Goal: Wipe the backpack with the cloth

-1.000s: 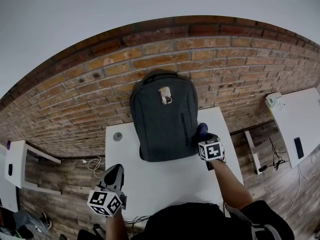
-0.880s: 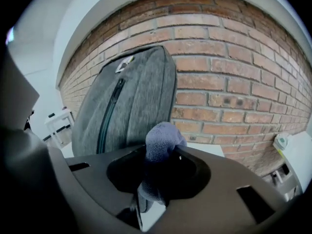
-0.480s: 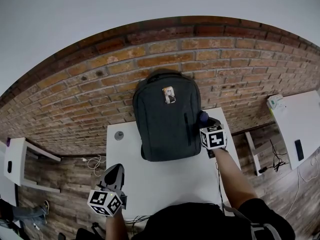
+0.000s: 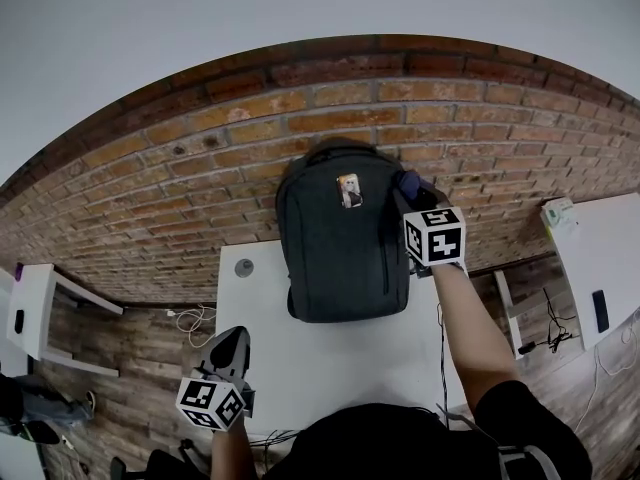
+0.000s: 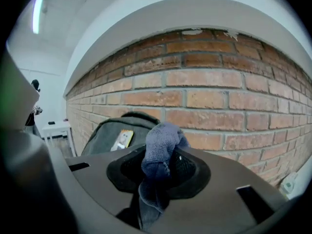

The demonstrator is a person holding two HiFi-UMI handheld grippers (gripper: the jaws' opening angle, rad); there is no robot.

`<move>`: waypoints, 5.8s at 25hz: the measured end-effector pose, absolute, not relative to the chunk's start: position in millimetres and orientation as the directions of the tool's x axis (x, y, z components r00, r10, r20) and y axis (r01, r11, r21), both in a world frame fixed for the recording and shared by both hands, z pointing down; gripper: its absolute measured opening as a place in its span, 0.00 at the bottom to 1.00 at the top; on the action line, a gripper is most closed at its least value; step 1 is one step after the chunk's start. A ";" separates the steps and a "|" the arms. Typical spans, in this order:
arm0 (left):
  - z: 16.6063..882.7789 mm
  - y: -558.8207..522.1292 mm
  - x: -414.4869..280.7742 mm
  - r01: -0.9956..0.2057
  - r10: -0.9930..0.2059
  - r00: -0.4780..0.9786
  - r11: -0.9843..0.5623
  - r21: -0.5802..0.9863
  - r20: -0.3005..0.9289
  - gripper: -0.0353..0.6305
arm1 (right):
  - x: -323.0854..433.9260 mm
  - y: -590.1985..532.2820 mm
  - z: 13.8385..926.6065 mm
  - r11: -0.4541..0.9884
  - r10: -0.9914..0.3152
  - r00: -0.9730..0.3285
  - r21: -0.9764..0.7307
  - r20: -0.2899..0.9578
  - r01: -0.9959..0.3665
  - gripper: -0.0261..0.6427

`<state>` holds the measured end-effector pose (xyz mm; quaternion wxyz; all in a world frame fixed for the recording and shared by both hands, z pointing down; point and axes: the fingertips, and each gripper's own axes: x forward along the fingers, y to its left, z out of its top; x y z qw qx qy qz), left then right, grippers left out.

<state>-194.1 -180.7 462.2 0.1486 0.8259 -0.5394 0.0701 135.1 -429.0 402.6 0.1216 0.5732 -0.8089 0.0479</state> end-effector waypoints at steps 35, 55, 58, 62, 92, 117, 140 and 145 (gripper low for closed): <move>457.7 -164.2 -184.9 -0.914 -0.871 0.405 -0.376 0.152 0.279 0.05 | 73.2 -383.1 468.2 0.510 -0.802 -0.451 0.055 0.391 -0.859 0.19; 459.5 -165.8 -180.6 -0.911 -0.865 0.411 -0.382 0.152 0.289 0.05 | 81.4 -312.0 543.4 0.512 -0.751 -0.471 -0.043 0.463 -0.858 0.19; 461.2 -166.5 -178.5 -0.908 -0.860 0.418 -0.389 0.154 0.293 0.05 | 83.0 -301.7 554.2 0.507 -0.739 -0.471 -0.062 0.481 -0.859 0.19; 459.4 -169.5 -180.5 -0.910 -0.863 0.414 -0.387 0.150 0.289 0.05 | 85.2 -288.2 571.3 0.503 -0.725 -0.468 -0.077 0.505 -0.861 0.19; 467.6 -169.8 -183.5 -0.911 -0.858 0.412 -0.380 0.158 0.308 0.05 | 34.1 -230.8 659.5 0.614 -0.547 -0.512 -0.098 0.662 -0.783 0.19; 475.8 -167.6 -204.0 -0.920 -0.868 0.389 -0.348 0.181 0.310 0.05 | 35.8 -336.1 507.9 0.542 -0.748 -0.491 -0.015 0.446 -0.840 0.19; 485.8 -171.5 -240.5 -0.933 -0.878 0.352 -0.302 0.196 0.323 0.05 | 43.8 -453.6 394.7 0.441 -0.869 -0.397 0.101 0.294 -0.892 0.19; 485.2 -172.2 -246.5 -0.934 -0.882 0.348 -0.296 0.202 0.318 0.05 | 35.6 -462.4 386.6 0.444 -0.870 -0.392 0.129 0.299 -0.887 0.19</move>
